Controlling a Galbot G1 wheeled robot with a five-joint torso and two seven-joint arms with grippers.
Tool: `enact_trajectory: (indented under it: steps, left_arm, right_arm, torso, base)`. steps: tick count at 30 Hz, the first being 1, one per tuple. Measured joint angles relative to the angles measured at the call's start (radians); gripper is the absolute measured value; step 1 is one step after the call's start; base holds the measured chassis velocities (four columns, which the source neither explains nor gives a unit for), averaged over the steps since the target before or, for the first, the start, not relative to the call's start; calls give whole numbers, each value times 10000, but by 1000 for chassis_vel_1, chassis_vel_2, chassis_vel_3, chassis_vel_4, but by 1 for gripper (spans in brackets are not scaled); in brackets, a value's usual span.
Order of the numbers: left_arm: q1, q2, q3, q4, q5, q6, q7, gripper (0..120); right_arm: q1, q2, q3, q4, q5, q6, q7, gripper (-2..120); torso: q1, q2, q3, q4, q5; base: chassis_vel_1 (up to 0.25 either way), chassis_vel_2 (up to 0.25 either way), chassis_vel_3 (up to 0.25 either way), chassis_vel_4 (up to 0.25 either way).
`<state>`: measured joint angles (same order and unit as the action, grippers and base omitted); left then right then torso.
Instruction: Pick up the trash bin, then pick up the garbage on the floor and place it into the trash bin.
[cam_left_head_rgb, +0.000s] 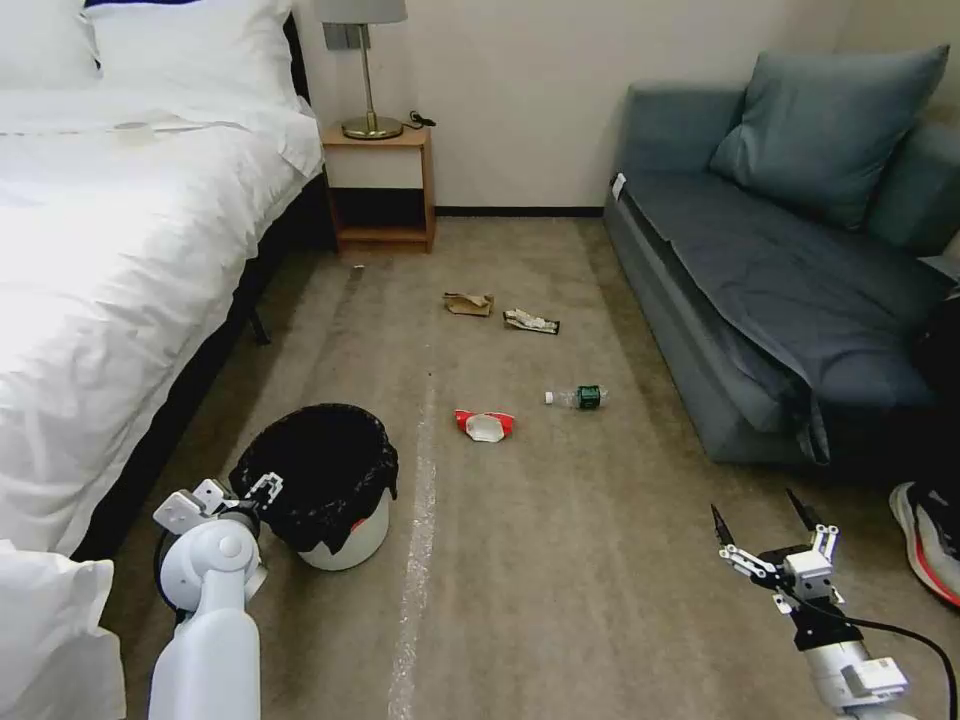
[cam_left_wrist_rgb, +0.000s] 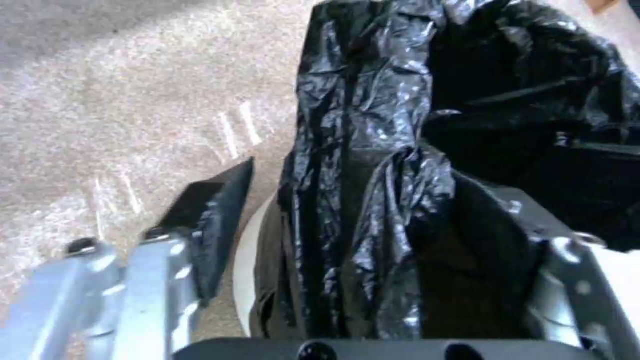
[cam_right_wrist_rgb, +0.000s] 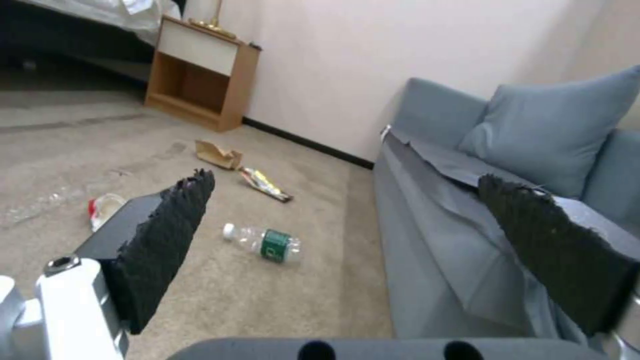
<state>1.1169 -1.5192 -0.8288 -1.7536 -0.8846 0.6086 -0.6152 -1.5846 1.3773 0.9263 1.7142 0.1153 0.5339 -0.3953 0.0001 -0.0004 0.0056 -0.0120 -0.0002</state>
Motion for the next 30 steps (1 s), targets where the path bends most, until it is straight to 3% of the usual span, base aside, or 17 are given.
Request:
enact_trajectory:
  steps: [12, 16, 18, 26, 30]
  left_arm:
    - [80, 10, -10, -52, -93, -2, 205, 28]
    - [152, -5, -10, -83, -93, -7, 252, 19]
    - [250, -6, -32, -139, -78, -14, 321, 8]
    - [543, 33, -99, -443, -6, -12, 567, 6]
    - [868, 29, -91, -923, 775, -125, 1113, 6]
  right_arm:
    - [-112, 21, -72, 43, 72, 188, -46, 100]
    - [-153, 21, -67, 81, 92, 209, -55, 100]
    - [-170, 27, -73, 94, 96, 233, -57, 100]
    - [-167, 32, -105, 111, 99, 260, -60, 100]
    - [-153, 31, -108, 76, 103, 274, -43, 100]
  torso:
    - [0, 0, 0, 0, 0]
    - [0, 0, 0, 0, 0]
    - [0, 0, 0, 1, 0]
    - [0, 0, 0, 0, 0]
    - [0, 0, 0, 0, -1]
  base:
    - [0, 0, 0, 0]
    - [0, 0, 0, 0]
    - [0, 0, 0, 0]
    - [0, 0, 0, 0]
    - [0, 0, 0, 0]
